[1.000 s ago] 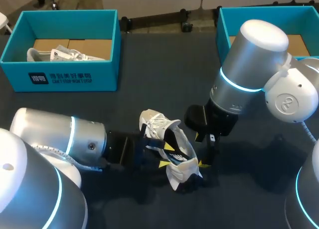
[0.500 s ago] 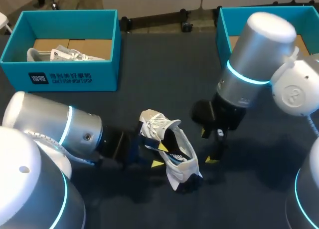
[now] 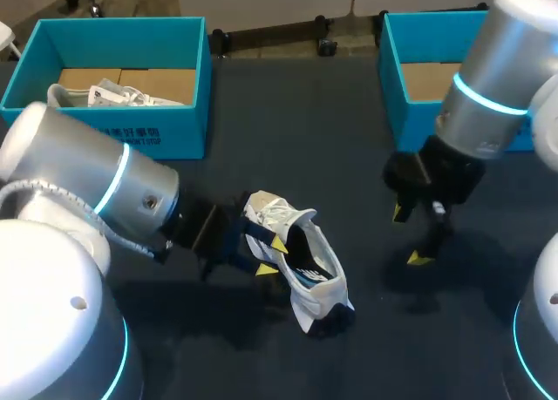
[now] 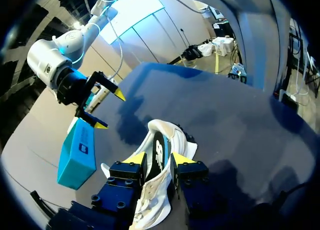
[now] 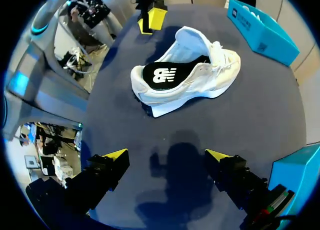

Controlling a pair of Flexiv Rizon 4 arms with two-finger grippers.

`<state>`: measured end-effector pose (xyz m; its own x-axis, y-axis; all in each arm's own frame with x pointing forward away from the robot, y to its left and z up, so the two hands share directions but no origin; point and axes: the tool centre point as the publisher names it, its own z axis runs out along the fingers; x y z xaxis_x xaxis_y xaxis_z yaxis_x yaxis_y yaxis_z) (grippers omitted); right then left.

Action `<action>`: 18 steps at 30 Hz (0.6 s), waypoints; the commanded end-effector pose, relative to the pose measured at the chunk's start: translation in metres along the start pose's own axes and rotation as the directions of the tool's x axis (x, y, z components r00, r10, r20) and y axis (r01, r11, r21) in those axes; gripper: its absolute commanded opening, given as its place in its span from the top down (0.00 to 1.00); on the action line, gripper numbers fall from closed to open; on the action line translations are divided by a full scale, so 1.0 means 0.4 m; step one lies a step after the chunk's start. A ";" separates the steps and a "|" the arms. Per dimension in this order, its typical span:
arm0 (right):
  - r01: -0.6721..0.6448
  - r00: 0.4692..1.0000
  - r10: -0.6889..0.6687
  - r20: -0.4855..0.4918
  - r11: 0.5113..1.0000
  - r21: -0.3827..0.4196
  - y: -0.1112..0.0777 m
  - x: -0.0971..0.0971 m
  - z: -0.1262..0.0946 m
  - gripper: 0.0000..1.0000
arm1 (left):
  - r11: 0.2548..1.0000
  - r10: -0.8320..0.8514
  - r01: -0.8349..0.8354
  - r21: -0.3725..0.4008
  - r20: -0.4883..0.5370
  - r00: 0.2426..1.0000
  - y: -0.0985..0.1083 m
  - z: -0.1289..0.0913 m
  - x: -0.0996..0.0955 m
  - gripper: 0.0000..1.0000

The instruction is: Take the shoe out of the shoebox, open the shoe tongue, remove and reinsert the insole, then place the shoe into the shoebox

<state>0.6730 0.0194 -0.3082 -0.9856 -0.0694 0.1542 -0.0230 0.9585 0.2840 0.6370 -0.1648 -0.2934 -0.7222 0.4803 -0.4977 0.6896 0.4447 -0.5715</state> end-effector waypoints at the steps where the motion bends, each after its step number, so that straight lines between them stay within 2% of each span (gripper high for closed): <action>1: 0.001 1.000 -0.001 0.013 1.000 -0.014 -0.023 0.025 -0.021 0.00 | 1.000 -0.005 -0.001 -0.029 -0.236 0.972 -0.006 -0.018 -0.032 0.82; 2: 0.001 1.000 -0.001 0.013 1.000 -0.014 -0.023 0.025 -0.021 0.00 | 1.000 -0.005 -0.003 -0.030 -0.261 0.965 -0.005 -0.021 -0.041 0.97; 3: 0.001 1.000 -0.001 0.013 1.000 -0.014 -0.023 0.025 -0.021 0.00 | 1.000 -0.010 0.003 -0.025 -0.291 0.957 -0.005 -0.022 -0.046 1.00; 7: 0.001 1.000 -0.001 0.013 1.000 -0.014 -0.023 0.025 -0.021 0.00 | 1.000 -0.014 0.006 -0.022 -0.397 0.918 0.000 -0.025 -0.072 1.00; 10: 0.001 1.000 -0.001 0.013 1.000 -0.014 -0.023 0.025 -0.021 0.00 | 1.000 -0.020 0.018 -0.010 -0.514 0.858 -0.004 -0.022 -0.087 1.00; 12: 0.001 1.000 -0.001 0.013 1.000 -0.014 -0.023 0.025 -0.021 0.00 | 0.999 -0.005 -0.015 -0.029 -0.578 0.816 -0.006 -0.023 -0.093 1.00; 18: 0.001 1.000 -0.001 0.013 1.000 -0.014 -0.023 0.025 -0.021 0.00 | 0.998 0.005 -0.040 -0.047 -0.583 0.813 -0.004 -0.024 -0.096 1.00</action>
<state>0.6648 0.0073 -0.3004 -0.9877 -0.0662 0.1419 -0.0212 0.9543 0.2980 0.6607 -0.1713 -0.2692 -0.6624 0.6802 -0.3140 0.7181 0.4571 -0.5248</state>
